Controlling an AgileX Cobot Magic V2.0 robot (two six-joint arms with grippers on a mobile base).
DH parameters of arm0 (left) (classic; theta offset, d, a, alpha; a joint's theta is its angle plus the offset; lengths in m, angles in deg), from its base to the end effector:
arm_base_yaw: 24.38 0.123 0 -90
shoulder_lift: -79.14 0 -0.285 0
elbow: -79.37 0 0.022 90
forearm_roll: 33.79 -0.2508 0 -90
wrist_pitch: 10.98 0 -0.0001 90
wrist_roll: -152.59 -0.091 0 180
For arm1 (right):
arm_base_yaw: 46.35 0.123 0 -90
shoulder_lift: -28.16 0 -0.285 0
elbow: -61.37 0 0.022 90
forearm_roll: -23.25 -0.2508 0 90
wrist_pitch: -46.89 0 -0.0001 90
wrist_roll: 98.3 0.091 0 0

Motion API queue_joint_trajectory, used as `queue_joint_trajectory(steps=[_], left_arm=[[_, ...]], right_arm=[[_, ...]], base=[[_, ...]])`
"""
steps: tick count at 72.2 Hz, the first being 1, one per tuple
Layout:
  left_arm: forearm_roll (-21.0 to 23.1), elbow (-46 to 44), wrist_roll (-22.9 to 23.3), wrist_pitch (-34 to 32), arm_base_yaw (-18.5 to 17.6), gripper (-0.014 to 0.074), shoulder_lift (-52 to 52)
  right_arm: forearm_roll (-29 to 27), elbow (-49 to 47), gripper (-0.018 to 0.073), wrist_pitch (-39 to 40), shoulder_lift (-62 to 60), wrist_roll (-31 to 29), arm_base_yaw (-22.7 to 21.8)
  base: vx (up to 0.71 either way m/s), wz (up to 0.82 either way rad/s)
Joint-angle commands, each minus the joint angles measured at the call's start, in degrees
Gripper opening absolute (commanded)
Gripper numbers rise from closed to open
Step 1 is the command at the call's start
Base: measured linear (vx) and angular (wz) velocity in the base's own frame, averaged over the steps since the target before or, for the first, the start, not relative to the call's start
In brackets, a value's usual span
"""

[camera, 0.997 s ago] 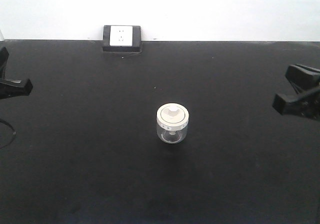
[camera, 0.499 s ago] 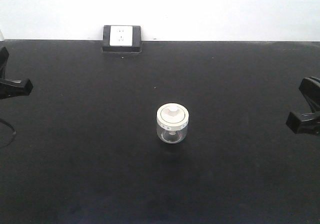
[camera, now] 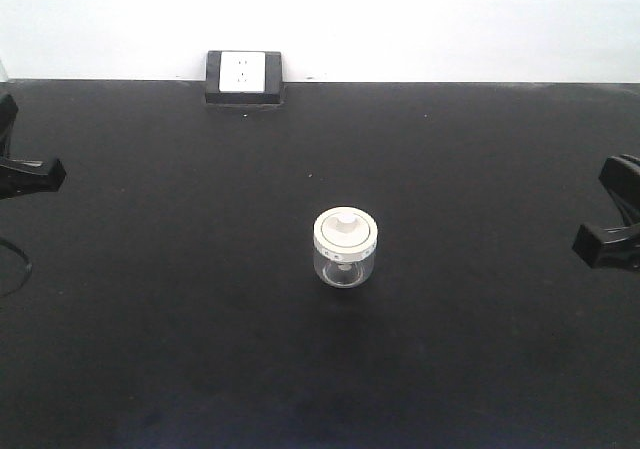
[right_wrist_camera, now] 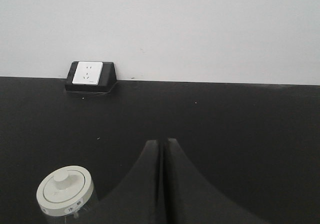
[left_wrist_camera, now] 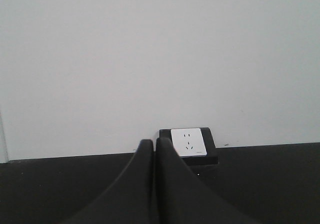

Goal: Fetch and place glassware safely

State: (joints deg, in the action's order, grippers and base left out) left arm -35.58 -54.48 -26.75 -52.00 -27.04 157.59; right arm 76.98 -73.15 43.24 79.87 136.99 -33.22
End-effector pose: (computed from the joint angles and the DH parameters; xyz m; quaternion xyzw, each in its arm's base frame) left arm 0.2519 -0.0136 0.2880 0.0271 0.6659 -0.0196 0.7452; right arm 0.1614 0.0328 0.3223 -0.0599 0.7600 0.0636 0.6441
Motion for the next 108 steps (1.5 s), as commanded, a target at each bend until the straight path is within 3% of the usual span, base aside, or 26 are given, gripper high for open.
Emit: queue_joint_trajectory(steps=[1,47,58,68,78,97,108], left_arm=[[0.4,-1.7,0.4,-4.2,0.0,0.0001,-1.2],[-0.2,-1.6,0.4,-4.0,0.0,0.0001,-1.5],[-3.3,-1.6,0.4,5.0,0.0,0.0001,-5.2],[-3.1,-1.6,0.4,17.9,0.0,0.0001,-10.8],[-3.1,0.3,-0.1,25.3,0.0,0.0001,-18.3],[-2.3,14.6,-0.1,25.5,0.0,0.0001,-36.3],[0.7,24.3,-0.1,25.5,0.0,0.0001,-47.7]], right_arm=[[0.7,-1.5,-0.0003,2.1,-0.4,-0.3,-0.3],[0.7,-1.5,-0.0003,2.2,-0.4,-0.3,-0.3],[0.7,-1.5,-0.0003,2.2,-0.4,-0.3,-0.3],[0.7,-1.5,-0.0003,2.2,-0.4,-0.3,-0.3],[0.7,-1.5,-0.0003,2.2,-0.4,-0.3,-0.3],[0.7,-1.5,-0.0003,2.2,-0.4,-0.3,-0.3],[0.7,-1.5,-0.0003,2.2,-0.4,-0.3,-0.3]], base=[[0.0,0.0],[0.0,0.0],[0.0,0.0],[0.0,0.0],[0.0,0.0],[0.0,0.0],[0.0,0.0]])
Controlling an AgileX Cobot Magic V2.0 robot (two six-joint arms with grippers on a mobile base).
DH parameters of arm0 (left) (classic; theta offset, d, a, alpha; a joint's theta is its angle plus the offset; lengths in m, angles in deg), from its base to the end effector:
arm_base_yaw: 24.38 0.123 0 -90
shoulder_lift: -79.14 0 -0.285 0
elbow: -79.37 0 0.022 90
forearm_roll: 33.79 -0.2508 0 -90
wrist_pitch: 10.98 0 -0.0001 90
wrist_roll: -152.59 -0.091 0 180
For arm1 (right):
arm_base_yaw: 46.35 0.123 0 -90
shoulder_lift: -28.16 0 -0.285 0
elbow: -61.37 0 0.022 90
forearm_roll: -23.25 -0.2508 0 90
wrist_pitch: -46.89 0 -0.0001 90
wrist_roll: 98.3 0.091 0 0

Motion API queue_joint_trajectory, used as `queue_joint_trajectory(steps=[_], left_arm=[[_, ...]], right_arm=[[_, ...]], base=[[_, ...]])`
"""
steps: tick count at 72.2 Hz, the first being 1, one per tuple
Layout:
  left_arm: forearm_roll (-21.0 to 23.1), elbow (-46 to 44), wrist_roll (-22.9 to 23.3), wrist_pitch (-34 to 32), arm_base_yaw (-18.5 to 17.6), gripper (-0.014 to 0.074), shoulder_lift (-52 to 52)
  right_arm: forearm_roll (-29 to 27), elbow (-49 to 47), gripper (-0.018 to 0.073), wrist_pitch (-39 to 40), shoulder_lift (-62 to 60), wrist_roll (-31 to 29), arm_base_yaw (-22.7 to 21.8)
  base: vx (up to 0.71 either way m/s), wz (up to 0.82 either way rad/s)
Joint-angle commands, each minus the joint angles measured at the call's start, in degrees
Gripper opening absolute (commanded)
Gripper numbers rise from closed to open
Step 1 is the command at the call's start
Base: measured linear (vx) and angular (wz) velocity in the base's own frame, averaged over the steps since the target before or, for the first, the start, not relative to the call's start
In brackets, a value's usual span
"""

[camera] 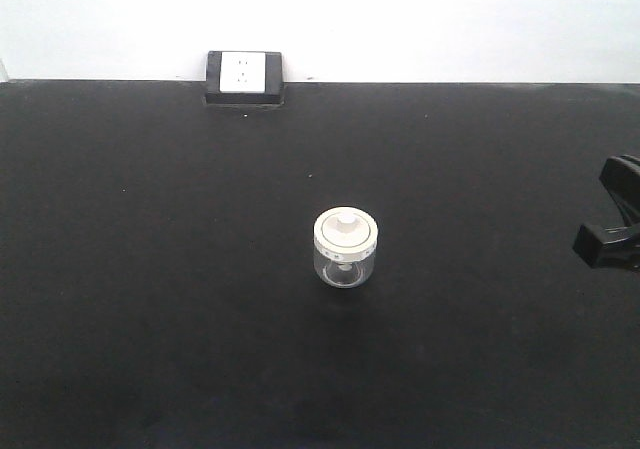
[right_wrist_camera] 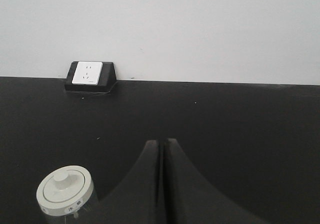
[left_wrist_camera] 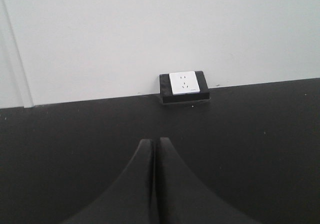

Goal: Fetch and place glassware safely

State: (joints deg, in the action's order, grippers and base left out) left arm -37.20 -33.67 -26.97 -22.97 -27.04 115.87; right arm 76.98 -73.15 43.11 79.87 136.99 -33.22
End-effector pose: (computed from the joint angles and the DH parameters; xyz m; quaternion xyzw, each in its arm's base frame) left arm 0.1112 -0.0063 0.2526 0.0391 0.7166 -0.0030 0.6964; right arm 0.1614 0.0326 0.3222 -0.0594 0.7604 0.0629 0.6436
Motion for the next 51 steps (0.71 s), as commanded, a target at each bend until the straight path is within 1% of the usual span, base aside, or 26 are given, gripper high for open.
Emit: queue_joint_trajectory(steps=[1,8,15,17,19,20,23,29,40,51], left_arm=[[2.3,4.5,0.1,-3.6,0.0,0.0001,-6.5],[2.5,9.9,0.1,-3.5,0.0,0.0001,-12.8],[2.5,13.5,0.1,-3.0,0.0,0.0001,-18.1],[2.5,13.6,0.1,-1.7,0.0,0.0001,-19.6],[2.5,13.4,0.1,2.0,0.0,0.0001,-21.1],[2.5,13.3,0.1,2.0,0.0,0.0001,-21.4],[2.5,13.1,0.1,5.9,0.0,0.0001,-23.2],[2.5,13.2,0.1,10.4,0.0,0.0001,-26.1],[2.5,13.5,0.1,15.9,0.0,0.0001,-30.8],[2.5,13.5,0.1,17.0,0.0,0.0001,-30.4]], right_arm=[[0.7,-1.5,-0.0003,2.3,-0.4,-0.3,-0.3],[0.7,-1.5,-0.0003,2.3,-0.4,-0.3,-0.3],[0.7,-1.5,-0.0003,2.0,-0.4,-0.3,-0.3],[0.7,-1.5,-0.0003,1.9,-0.4,-0.3,-0.3],[0.7,-1.5,-0.0003,1.9,-0.4,-0.3,-0.3],[0.7,-1.5,-0.0003,1.9,-0.4,-0.3,-0.3],[0.7,-1.5,-0.0003,1.9,-0.4,-0.3,-0.3],[0.7,-1.5,-0.0003,1.9,-0.4,-0.3,-0.3],[0.7,-1.5,-0.0003,1.9,-0.4,-0.3,-0.3],[0.7,-1.5,-0.0003,1.9,-0.4,-0.3,-0.3]], base=[[0.0,0.0],[0.0,0.0],[0.0,0.0],[0.0,0.0],[0.0,0.0],[0.0,0.0],[0.0,0.0],[0.0,0.0],[0.0,0.0],[0.0,0.0]])
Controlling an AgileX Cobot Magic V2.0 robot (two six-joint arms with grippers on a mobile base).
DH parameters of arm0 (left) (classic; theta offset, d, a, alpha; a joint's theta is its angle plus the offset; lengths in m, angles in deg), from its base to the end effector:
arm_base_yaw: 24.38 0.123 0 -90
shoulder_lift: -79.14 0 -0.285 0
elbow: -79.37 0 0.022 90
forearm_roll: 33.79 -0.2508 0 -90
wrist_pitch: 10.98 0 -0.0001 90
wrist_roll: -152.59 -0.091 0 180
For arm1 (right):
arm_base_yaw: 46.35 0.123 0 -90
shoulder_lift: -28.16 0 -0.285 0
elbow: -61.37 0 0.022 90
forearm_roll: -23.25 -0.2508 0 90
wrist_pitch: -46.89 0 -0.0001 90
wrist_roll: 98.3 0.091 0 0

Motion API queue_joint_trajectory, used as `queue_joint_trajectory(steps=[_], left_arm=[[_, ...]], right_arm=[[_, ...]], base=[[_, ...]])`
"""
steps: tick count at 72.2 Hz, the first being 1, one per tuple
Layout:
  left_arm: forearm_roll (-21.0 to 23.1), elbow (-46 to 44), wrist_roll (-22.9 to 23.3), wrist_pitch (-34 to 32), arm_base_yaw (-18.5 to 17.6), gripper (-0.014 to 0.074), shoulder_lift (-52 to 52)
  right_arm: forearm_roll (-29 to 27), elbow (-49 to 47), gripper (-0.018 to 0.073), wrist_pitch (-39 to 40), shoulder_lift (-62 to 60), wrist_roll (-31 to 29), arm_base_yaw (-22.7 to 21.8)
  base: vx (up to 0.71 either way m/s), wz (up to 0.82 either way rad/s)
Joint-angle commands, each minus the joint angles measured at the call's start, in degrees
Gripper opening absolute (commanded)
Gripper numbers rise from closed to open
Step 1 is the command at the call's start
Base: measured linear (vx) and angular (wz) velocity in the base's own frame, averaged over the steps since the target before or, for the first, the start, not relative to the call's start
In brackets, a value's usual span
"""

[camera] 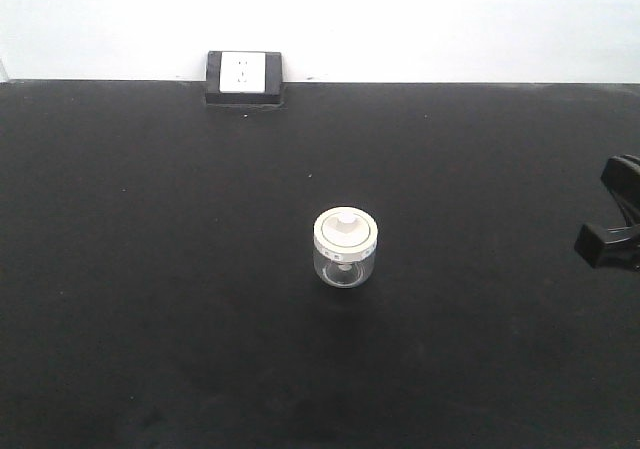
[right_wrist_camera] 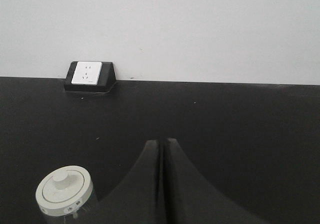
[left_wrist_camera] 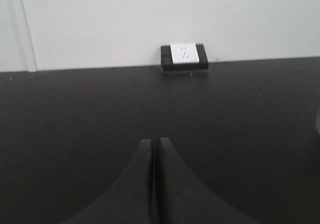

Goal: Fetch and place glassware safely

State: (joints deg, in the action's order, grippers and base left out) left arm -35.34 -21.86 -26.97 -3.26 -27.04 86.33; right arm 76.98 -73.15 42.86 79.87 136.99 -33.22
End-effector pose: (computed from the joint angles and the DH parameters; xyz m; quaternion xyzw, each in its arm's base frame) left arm 0.0566 -0.0023 0.1923 0.0227 0.7291 -0.0080 0.6840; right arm 0.1614 0.0323 0.3220 -0.0583 0.7613 0.0614 0.6428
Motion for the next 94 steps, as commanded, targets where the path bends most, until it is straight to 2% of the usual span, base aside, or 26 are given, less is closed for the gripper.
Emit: queue_joint_trajectory(steps=[1,82,88,94], left_arm=[[0.6,1.7,0.1,-2.7,0.0,0.0001,-0.9],[0.6,1.6,0.1,-2.7,0.0,0.0001,-0.8],[0.6,1.6,0.1,-2.7,0.0,0.0001,-0.8],[0.6,1.6,0.1,-2.7,0.0,0.0001,-0.8]], right_arm=[[0.7,-1.5,-0.0003,2.2,-0.4,-0.3,-0.3],[0.8,-1.4,-0.0003,2.1,-0.4,-0.8,-0.3],[-2.4,-1.0,-0.0003,0.4,-0.4,-2.6,-0.3],[-9.8,0.6,-0.0003,-2.2,-0.4,-8.6,-0.4]], base=[[0.0,0.0],[0.0,0.0],[0.0,0.0],[0.0,0.0]])
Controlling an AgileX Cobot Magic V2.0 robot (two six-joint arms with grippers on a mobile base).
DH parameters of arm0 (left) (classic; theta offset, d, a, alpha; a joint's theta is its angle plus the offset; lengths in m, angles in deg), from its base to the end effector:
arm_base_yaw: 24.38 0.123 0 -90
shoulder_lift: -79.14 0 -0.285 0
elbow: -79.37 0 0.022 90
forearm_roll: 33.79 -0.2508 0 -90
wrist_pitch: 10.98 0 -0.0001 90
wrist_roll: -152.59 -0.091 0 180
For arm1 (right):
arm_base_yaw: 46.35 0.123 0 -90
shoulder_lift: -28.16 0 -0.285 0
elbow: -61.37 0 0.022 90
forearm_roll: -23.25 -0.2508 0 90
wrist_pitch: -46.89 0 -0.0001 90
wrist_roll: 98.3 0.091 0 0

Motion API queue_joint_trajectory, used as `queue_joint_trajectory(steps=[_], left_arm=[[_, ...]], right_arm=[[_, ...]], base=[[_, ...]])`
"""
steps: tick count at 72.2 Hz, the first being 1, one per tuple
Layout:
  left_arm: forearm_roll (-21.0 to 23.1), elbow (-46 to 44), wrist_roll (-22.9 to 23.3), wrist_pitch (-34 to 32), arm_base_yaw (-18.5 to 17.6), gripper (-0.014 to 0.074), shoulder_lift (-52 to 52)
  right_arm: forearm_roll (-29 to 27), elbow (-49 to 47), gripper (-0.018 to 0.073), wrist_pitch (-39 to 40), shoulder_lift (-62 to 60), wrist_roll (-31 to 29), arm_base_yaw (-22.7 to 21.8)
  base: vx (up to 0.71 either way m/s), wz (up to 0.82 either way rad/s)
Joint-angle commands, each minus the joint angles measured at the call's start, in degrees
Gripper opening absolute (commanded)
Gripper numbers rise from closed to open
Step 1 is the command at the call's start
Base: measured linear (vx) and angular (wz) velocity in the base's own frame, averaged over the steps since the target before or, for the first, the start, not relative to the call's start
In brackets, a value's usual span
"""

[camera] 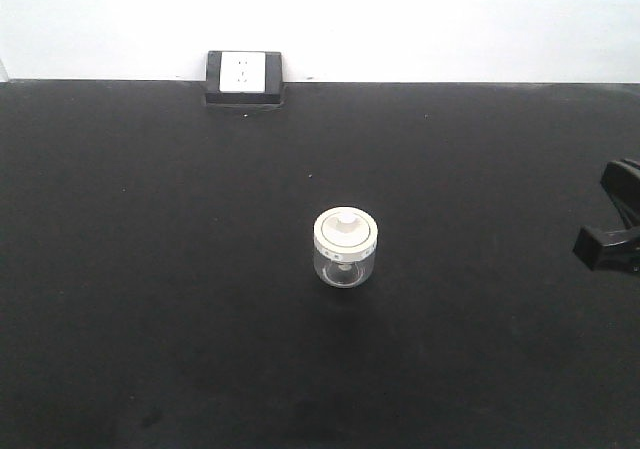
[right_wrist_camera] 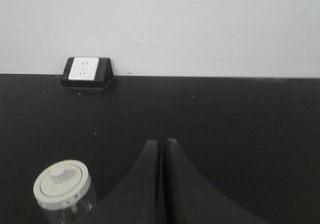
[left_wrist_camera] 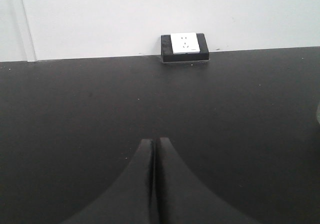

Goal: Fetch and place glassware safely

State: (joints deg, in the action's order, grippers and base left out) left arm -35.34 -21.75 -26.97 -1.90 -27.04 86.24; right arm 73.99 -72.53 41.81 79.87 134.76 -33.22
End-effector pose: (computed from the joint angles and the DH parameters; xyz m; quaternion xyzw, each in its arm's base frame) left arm 0.0564 -0.0022 0.1896 0.0227 0.7373 -0.0077 0.6752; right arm 0.1611 0.0311 0.3170 -0.0502 0.7700 0.0598 0.6332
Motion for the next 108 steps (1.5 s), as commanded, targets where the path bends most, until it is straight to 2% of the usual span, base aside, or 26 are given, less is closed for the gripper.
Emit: queue_joint_trajectory(steps=[1,10,12,19,27,34,42,47,57,63,84,108], left_arm=[[0.6,1.5,0.1,-4.0,0.0,0.0001,-0.7],[0.6,1.5,0.1,-4.0,0.0,0.0001,-0.7],[0.6,1.5,0.1,-4.0,0.0,0.0001,-0.7],[0.6,1.5,0.1,-4.0,0.0,0.0001,-0.7],[0.6,1.5,0.1,-4.0,0.0,0.0001,-0.7],[0.6,1.5,0.1,-4.0,0.0,0.0001,-0.7],[0.6,1.5,0.1,-4.0,0.0,0.0001,-0.7],[0.6,1.5,0.1,-4.0,0.0,0.0001,-0.7],[0.6,1.5,0.1,-4.0,0.0,0.0001,-0.7],[0.6,1.5,0.1,-4.0,0.0,0.0001,-0.7],[0.6,1.5,0.1,-4.0,0.0,0.0001,-0.7],[0.6,1.5,0.1,-3.9,0.0,0.0001,-0.7]], right_arm=[[-8.5,0.4,-0.0003,-1.6,-0.5,-8.0,-0.5],[-24.4,5.5,-0.0003,0.1,-1.9,-22.8,-3.3],[-29.4,7.5,-0.0003,1.5,-2.5,-28.1,-3.9],[-39.9,13.0,-0.0003,8.0,-5.4,-40.8,-4.3],[-48.2,18.8,-0.0003,15.5,-9.6,-49.9,-4.3],[-53.4,23.3,-0.0003,17.7,-13.9,-53.1,-5.4],[-53.8,27.0,-0.0003,17.0,-19.1,-51.1,-9.3],[-52.3,28.8,-0.0003,16.2,-22.4,-49.0,-12.1],[-48.1,32.1,-0.0003,16.1,-29.0,-46.7,-14.7],[-46.5,33.8,-0.0003,16.0,-33.1,-46.3,-14.8],[-45.9,33.8,-0.0003,4.1,-45.1,-46.3,-14.7],[-46.0,33.8,-0.0003,2.8,-45.2,-46.3,-14.7]], base=[[0.0,0.0],[0.0,0.0],[0.0,0.0],[0.0,0.0],[0.0,0.0],[0.0,0.0],[0.0,0.0],[0.0,0.0],[0.0,0.0],[0.0,0.0],[0.0,0.0],[0.0,0.0]])
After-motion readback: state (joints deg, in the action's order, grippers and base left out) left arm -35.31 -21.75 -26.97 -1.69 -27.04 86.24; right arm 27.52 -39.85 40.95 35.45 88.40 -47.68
